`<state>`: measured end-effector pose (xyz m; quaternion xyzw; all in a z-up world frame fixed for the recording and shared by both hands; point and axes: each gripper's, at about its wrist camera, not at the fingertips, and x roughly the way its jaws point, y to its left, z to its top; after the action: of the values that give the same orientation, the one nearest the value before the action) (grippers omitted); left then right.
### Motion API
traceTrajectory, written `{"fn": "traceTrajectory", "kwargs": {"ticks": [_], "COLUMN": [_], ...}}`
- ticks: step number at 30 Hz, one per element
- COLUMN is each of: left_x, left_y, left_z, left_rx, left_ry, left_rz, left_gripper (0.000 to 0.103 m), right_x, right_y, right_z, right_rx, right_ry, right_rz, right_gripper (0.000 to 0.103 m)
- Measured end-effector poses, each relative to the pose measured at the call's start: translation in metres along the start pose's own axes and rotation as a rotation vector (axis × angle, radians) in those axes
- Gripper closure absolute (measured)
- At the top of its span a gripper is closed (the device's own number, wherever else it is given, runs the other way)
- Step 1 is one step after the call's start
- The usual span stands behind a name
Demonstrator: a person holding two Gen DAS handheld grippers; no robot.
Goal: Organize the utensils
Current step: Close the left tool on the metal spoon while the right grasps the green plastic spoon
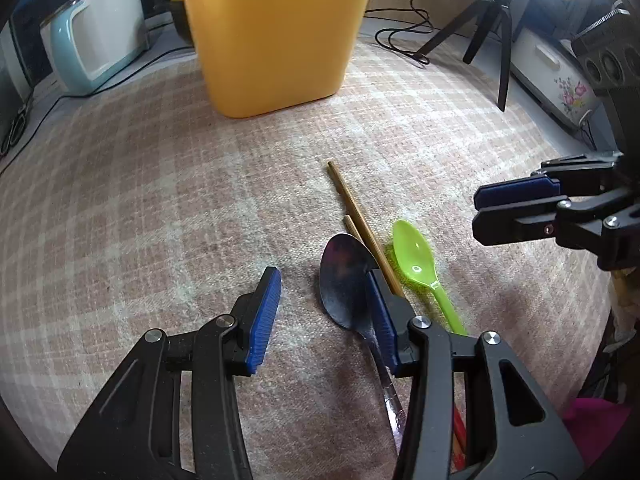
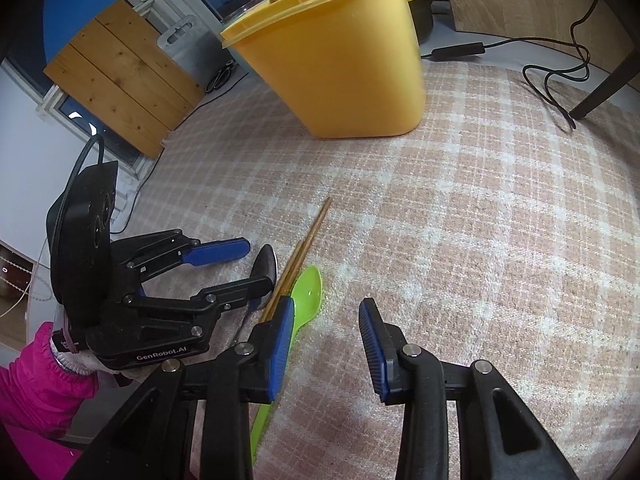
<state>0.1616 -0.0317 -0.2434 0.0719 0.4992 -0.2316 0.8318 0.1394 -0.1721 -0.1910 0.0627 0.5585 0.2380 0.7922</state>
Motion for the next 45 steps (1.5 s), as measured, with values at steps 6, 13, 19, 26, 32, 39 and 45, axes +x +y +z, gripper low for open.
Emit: {"fn": "traceTrajectory", "kwargs": {"ticks": [6,13,19,26,32,39,45], "left_x": [0.000,-0.001,0.005,0.008,0.011,0.014,0.009], "left_y": [-0.008,-0.008,-0.008,-0.003,-0.010,-0.017,-0.018], "left_z": [-0.001,0.001,0.010,0.014,0.017,0.024,0.021], "left_rx": [0.031,0.046,0.078,0.075,0.110,0.136,0.140], "left_ry": [-0.020,-0.013,0.001,0.026,0.043,0.037,0.016], "left_rz": [-0.017,-0.026,0.002,-0.085,-0.130,-0.137,-0.097], "left_gripper": [0.081,0.084,0.052,0.052,0.052,0.069,0.069], "right_x": [0.002,0.002,-0.001,-0.005,-0.008,-0.006,0.001], "right_y": [0.000,0.000,-0.003,-0.007,-0.009,-0.005,-0.001], "right_z": [0.000,0.000,-0.002,-0.005,-0.006,-0.005,0.000], "right_rx": [0.005,0.009,0.018,0.028,0.028,0.029,0.020], "right_ry": [0.000,-0.003,-0.011,-0.019,-0.021,-0.019,-0.006], "right_rz": [-0.007,-0.010,-0.010,-0.008,-0.004,-0.006,-0.008], "right_gripper": [0.067,0.067,0.067,0.067,0.067,0.067,0.068]}}
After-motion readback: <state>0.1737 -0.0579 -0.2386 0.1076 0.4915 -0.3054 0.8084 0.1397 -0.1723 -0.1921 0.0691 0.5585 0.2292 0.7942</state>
